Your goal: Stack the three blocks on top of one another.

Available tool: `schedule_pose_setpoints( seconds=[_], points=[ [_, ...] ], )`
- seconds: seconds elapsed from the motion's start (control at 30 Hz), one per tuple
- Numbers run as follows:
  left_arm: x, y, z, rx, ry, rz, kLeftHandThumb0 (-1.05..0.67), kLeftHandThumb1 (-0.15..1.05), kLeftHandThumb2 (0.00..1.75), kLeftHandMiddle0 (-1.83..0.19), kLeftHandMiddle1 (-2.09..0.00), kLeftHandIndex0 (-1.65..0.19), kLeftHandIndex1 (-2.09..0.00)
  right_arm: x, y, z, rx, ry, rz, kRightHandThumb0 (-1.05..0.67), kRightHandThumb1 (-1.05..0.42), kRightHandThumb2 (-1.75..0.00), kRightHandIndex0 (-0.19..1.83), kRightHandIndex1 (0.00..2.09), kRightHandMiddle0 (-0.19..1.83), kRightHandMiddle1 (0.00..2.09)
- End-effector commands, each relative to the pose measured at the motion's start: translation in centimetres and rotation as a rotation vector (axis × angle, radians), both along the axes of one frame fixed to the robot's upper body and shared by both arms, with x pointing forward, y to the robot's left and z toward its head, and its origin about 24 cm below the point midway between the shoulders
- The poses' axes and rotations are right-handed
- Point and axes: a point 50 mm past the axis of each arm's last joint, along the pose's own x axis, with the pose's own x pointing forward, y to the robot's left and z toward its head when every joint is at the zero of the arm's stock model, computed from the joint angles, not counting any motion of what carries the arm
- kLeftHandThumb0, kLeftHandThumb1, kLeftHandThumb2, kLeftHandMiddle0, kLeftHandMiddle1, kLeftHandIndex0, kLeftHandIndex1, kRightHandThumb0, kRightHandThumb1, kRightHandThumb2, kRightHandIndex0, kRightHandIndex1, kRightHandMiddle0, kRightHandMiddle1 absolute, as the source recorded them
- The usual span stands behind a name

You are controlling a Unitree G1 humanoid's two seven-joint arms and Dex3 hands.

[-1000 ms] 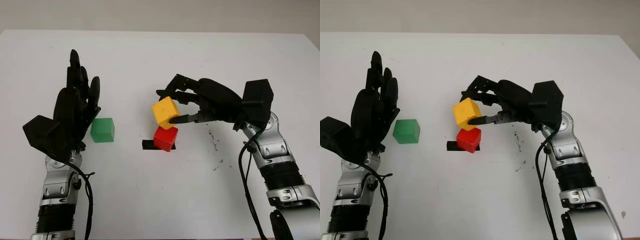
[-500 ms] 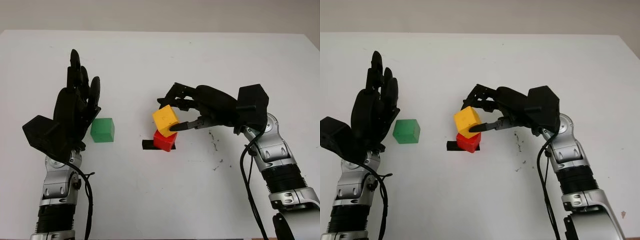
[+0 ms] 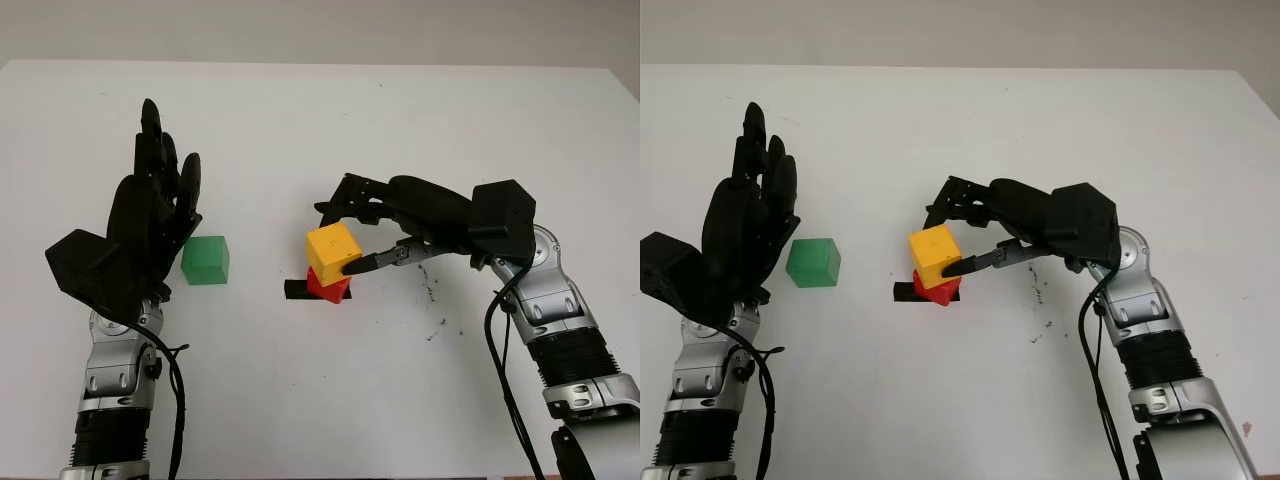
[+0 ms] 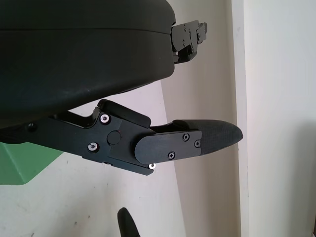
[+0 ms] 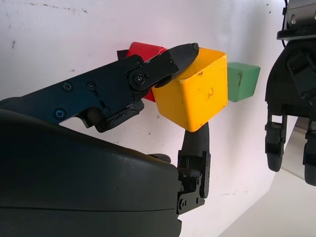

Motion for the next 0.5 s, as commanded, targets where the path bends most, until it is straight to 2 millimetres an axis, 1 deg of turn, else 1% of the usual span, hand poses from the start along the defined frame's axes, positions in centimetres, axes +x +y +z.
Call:
schedule_pose_setpoints(
  seconds=[0.0, 0.17, 0.23, 0.27, 0.3, 0.33, 0.37, 0.4, 0.47],
  points=[
    [-0.27, 0.24, 0.14, 0.005, -0.008, 0.004, -0.71, 1.05, 0.50, 0.19, 0.00, 0.19, 0.00, -0.13, -0.08, 0.25, -0.017, -0.016, 0.003, -0.44, -0.93, -0.05, 0.29, 0.05, 0.38, 1.58],
    [-0.28, 0.31, 0.13, 0.006, -0.010, 0.001, -0.71, 1.05, 0.51, 0.19, 0.00, 0.19, 0.00, -0.19, -0.03, 0.22, -0.016, -0.018, 0.005, -0.43, -0.93, -0.05, 0.28, 0.04, 0.38, 1.56],
    [-0.26, 0.33, 0.12, 0.004, -0.006, 0.000, -0.71, 1.05, 0.50, 0.19, 0.00, 0.19, 0.00, -0.22, 0.02, 0.27, -0.016, -0.025, 0.005, -0.44, -0.92, -0.05, 0.28, 0.04, 0.38, 1.53],
    [-0.27, 0.34, 0.12, 0.008, -0.006, -0.003, -0.71, 1.05, 0.51, 0.19, 0.00, 0.19, 0.00, -0.24, 0.04, 0.38, -0.026, -0.026, 0.006, -0.46, -0.91, -0.05, 0.26, 0.04, 0.34, 1.45],
    [-0.28, 0.34, 0.11, 0.010, -0.007, -0.005, -0.71, 1.05, 0.51, 0.19, 0.00, 0.19, 0.00, -0.25, 0.05, 0.45, -0.034, -0.026, 0.007, -0.49, -0.89, -0.05, 0.24, 0.03, 0.30, 1.31],
    [-0.32, 0.34, 0.13, 0.015, -0.009, -0.004, -0.70, 1.05, 0.51, 0.19, 0.00, 0.19, 0.00, -0.28, 0.05, 0.51, -0.039, -0.022, 0.009, -0.50, -0.88, -0.05, 0.23, 0.03, 0.29, 1.23],
    [-0.34, 0.34, 0.14, 0.019, -0.011, 0.000, -0.70, 1.05, 0.52, 0.19, 0.00, 0.19, 0.00, -0.33, 0.03, 0.54, -0.042, -0.023, 0.013, -0.51, -0.86, -0.05, 0.18, 0.02, 0.24, 1.07],
    [-0.35, 0.35, 0.14, 0.021, -0.011, 0.003, -0.71, 1.05, 0.52, 0.19, 0.00, 0.19, 0.00, -0.37, 0.01, 0.55, -0.042, -0.024, 0.015, -0.52, -0.84, -0.05, 0.15, 0.02, 0.24, 0.90],
    [-0.36, 0.35, 0.13, 0.022, -0.013, 0.004, -0.72, 1.05, 0.51, 0.19, 0.00, 0.19, 0.00, -0.46, 0.01, 0.61, -0.049, -0.031, 0.019, -0.53, -0.82, -0.05, 0.11, 0.02, 0.24, 0.69]
  ],
)
